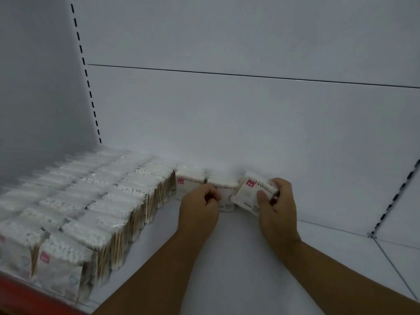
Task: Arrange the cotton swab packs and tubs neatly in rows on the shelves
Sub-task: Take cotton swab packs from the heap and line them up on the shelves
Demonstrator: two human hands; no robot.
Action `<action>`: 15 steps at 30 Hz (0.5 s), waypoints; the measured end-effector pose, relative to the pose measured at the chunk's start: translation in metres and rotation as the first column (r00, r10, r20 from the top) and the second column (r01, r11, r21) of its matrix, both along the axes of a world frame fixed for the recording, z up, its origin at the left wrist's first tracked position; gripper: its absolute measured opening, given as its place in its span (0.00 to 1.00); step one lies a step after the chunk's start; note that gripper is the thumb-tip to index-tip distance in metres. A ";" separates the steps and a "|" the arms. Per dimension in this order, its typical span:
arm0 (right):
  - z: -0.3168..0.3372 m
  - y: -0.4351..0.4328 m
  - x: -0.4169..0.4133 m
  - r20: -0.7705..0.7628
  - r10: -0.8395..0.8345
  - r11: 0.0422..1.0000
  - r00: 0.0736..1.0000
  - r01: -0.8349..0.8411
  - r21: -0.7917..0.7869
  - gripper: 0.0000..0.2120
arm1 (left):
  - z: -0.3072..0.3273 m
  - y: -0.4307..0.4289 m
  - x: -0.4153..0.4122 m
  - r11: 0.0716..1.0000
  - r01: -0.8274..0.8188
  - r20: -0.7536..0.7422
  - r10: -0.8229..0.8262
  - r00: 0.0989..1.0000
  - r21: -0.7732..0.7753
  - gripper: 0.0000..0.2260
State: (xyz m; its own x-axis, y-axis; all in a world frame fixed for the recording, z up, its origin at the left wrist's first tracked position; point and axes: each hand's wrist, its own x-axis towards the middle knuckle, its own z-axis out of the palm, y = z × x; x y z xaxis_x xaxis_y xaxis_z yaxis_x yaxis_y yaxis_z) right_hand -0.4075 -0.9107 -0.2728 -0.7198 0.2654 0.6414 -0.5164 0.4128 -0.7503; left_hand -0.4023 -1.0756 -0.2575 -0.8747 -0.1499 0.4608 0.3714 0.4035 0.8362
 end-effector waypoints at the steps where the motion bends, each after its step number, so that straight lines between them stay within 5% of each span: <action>1: 0.001 0.004 0.001 -0.012 -0.021 1.000 1.000 0.022 0.019 0.11 | -0.001 0.001 -0.001 0.999 0.024 0.010 -0.024 1.000 -0.021 0.19; 4: 0.003 0.018 0.011 -0.055 -0.024 0.986 0.998 0.033 0.164 0.19 | -0.004 0.002 -0.006 0.997 0.072 0.035 -0.071 0.997 -0.040 0.17; 7: -0.003 0.030 0.016 -0.050 -0.002 0.941 0.999 0.018 0.337 0.12 | -0.004 0.003 -0.007 0.995 0.064 0.031 -0.062 0.998 -0.072 0.15; 15: 0.006 0.028 0.010 -0.046 -0.293 0.806 0.955 0.273 0.525 0.16 | 0.000 0.010 0.001 0.932 0.253 0.178 -0.211 0.961 -0.259 0.12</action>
State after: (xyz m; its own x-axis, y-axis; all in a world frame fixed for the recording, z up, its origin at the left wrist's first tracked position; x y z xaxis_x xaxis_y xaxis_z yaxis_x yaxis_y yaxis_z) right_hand -0.3974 -0.8826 -0.2668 -0.6901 0.0957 0.7174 -0.2927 0.8697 -0.3975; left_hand -0.4009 -1.0654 -0.2580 -0.9298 0.1803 0.3207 0.3660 0.5432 0.7557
